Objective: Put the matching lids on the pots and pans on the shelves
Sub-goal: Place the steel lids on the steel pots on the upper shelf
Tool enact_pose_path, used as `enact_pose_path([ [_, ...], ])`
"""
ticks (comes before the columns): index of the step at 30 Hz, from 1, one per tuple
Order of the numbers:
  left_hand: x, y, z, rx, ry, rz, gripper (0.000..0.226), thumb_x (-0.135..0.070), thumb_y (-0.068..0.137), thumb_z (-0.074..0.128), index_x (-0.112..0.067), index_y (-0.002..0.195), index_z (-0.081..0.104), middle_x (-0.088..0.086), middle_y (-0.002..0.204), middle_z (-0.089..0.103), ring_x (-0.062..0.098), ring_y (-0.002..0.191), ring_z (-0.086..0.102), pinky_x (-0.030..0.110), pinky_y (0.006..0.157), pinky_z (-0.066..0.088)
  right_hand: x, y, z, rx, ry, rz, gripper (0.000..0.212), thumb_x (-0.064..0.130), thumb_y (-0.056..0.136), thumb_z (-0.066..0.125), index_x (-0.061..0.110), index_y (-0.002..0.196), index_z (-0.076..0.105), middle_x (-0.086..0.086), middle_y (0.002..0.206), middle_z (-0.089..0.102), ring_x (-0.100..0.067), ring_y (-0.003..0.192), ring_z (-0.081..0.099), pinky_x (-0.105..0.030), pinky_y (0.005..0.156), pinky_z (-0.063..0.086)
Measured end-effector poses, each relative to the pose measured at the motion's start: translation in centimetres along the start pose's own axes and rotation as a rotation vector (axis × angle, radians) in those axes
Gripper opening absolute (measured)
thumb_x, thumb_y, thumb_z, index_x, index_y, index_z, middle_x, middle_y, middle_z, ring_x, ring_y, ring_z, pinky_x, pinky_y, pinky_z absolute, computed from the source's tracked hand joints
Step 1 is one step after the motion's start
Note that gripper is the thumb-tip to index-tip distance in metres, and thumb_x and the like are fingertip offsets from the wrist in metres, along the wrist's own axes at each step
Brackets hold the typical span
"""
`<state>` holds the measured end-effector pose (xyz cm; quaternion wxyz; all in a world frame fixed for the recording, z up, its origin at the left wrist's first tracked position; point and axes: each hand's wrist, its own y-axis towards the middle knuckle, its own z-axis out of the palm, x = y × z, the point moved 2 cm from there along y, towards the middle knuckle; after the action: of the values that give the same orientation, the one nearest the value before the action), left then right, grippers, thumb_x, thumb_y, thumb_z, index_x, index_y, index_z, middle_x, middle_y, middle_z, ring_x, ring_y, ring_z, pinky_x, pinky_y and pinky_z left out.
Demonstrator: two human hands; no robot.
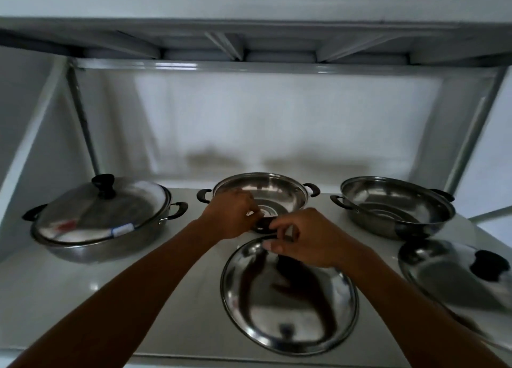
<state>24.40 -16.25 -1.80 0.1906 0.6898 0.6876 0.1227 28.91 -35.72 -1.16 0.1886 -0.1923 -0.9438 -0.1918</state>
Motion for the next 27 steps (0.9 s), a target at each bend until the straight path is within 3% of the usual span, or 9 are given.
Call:
enact_pose_path([
  [3, 0.1, -0.1, 0.2, 0.048, -0.088, -0.021, 0.02, -0.04, 0.087, 0.061, -0.026, 0.09, 0.076, -0.007, 0.092, 0.07, 0.009, 0.081, 0.061, 0.027, 0.07, 0.046, 0.2, -0.8, 0.7, 0.047, -0.039, -0.007, 0.048, 0.065, 0.068, 0.07, 0.029, 0.099, 0.072, 0.013, 0.088, 0.07, 0.001, 0.077, 0.064, -0.018, 0.07, 0.05],
  [10, 0.5, -0.2, 0.7, 0.069, -0.152, -0.029, 0.015, -0.029, 0.087, 0.064, -0.024, 0.096, 0.075, -0.003, 0.094, 0.069, 0.013, 0.084, 0.061, 0.032, 0.077, 0.05, -0.4, -2.3, 0.7, 0.034, -0.18, 0.004, 0.036, 0.045, 0.072, 0.072, 0.028, 0.104, 0.07, 0.009, 0.099, 0.071, -0.007, 0.088, 0.063, -0.034, 0.081, 0.054],
  [13, 0.7, -0.3, 0.9, 0.075, -0.196, -0.037, 0.015, -0.028, 0.087, 0.064, -0.024, 0.097, 0.075, -0.004, 0.094, 0.068, 0.011, 0.085, 0.059, 0.032, 0.079, 0.049, -0.2, -3.2, 0.0, 0.014, -0.135, -0.005, 0.035, 0.043, 0.072, 0.075, 0.028, 0.104, 0.072, 0.011, 0.096, 0.072, -0.004, 0.085, 0.063, -0.029, 0.079, 0.054],
  [18, 1.0, -0.8, 0.5, 0.107, -0.27, 0.01, 0.013, -0.024, 0.086, 0.066, -0.022, 0.095, 0.075, -0.004, 0.09, 0.066, 0.011, 0.083, 0.061, 0.031, 0.078, 0.051, 1.0, -4.9, -4.1, -0.101, 0.008, -0.042, 0.036, 0.032, 0.069, 0.081, 0.026, 0.104, 0.076, 0.023, 0.089, 0.072, 0.008, 0.083, 0.066, -0.011, 0.078, 0.05],
  [21, 1.0, -1.8, 0.2, 0.129, -0.369, 0.029, 0.014, -0.011, 0.083, 0.068, -0.015, 0.094, 0.074, 0.001, 0.092, 0.068, 0.015, 0.084, 0.064, 0.043, 0.078, 0.055, 1.5, -5.3, -7.7, -0.191, 0.124, -0.05, 0.03, 0.02, 0.072, 0.084, 0.022, 0.101, 0.077, 0.019, 0.089, 0.074, 0.004, 0.084, 0.07, -0.012, 0.079, 0.052],
  [23, 0.3, -2.8, -0.2, 0.112, -0.473, -0.027, 0.027, -0.007, 0.079, 0.069, -0.009, 0.106, 0.069, 0.009, 0.105, 0.069, 0.024, 0.098, 0.065, 0.047, 0.088, 0.053, 1.5, -5.0, -9.4, -0.245, 0.138, -0.041, 0.028, 0.016, 0.075, 0.083, 0.021, 0.102, 0.077, 0.015, 0.091, 0.076, 0.003, 0.087, 0.07, -0.012, 0.082, 0.052],
  [25, -0.9, -4.0, -0.6, 0.112, -0.454, -0.076, 0.034, -0.011, 0.082, 0.068, -0.006, 0.116, 0.065, 0.012, 0.117, 0.067, 0.029, 0.11, 0.062, 0.042, 0.096, 0.049, 1.0, -3.9, -10.3, -0.301, 0.155, -0.011, 0.028, 0.015, 0.075, 0.081, 0.021, 0.102, 0.076, 0.014, 0.094, 0.076, 0.004, 0.09, 0.069, -0.013, 0.085, 0.051],
  [27, -2.0, -5.1, -0.7, 0.072, -0.451, 0.044, 0.026, -0.009, 0.082, 0.068, -0.014, 0.108, 0.072, 0.0, 0.113, 0.071, 0.02, 0.105, 0.064, 0.034, 0.09, 0.052, 0.5, -2.2, -10.2, -0.349, 0.139, 0.022, 0.027, 0.018, 0.076, 0.081, 0.023, 0.102, 0.075, 0.015, 0.096, 0.074, 0.005, 0.092, 0.068, -0.015, 0.088, 0.05],
])
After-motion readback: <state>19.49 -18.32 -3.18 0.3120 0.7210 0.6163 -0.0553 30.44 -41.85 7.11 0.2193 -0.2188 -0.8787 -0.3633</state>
